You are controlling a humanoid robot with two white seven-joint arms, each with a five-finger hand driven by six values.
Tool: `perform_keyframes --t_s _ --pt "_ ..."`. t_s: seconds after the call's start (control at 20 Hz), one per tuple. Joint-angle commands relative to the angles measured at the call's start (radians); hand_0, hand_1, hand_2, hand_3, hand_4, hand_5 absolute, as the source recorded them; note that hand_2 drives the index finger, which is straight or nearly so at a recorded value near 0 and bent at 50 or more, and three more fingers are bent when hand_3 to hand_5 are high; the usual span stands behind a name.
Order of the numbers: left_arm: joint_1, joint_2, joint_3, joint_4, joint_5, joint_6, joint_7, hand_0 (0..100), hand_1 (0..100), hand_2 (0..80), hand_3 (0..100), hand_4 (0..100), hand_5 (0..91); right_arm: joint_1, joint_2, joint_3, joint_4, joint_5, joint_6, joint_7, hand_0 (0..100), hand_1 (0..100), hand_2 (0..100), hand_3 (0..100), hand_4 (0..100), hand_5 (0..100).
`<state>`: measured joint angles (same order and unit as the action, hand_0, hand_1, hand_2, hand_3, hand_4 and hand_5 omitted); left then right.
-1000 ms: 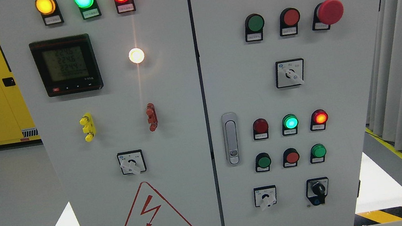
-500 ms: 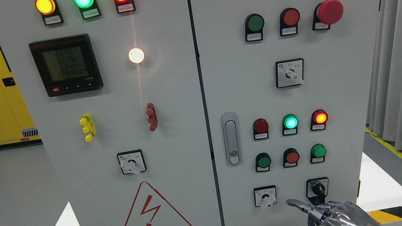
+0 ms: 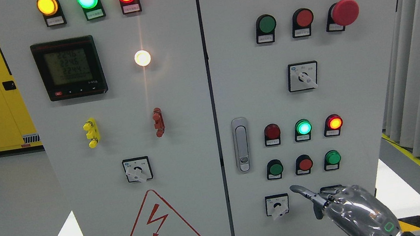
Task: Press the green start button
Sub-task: 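Raise the right hand toward the green push button in the lower row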
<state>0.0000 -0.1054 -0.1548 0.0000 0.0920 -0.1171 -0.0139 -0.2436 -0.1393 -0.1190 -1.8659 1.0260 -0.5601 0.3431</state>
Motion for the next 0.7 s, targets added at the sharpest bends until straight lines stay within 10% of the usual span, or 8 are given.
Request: perform_keyframes --t_s 0.0,0.65 --pt "-0.020 0.000 0.000 -0.028 0.000 0.002 0.000 12 56 0.0 0 0 0.0 -0.045 0.015 0.035 0.050 0.019 0.011 0.000 38 62 0 66 69 66" --pt "-0.020 0.000 0.000 -0.028 0.000 0.002 0.000 12 56 0.0 0 0 0.0 -0.082 0.015 0.058 0.102 0.026 0.031 -0.001 39 62 0 66 69 65"
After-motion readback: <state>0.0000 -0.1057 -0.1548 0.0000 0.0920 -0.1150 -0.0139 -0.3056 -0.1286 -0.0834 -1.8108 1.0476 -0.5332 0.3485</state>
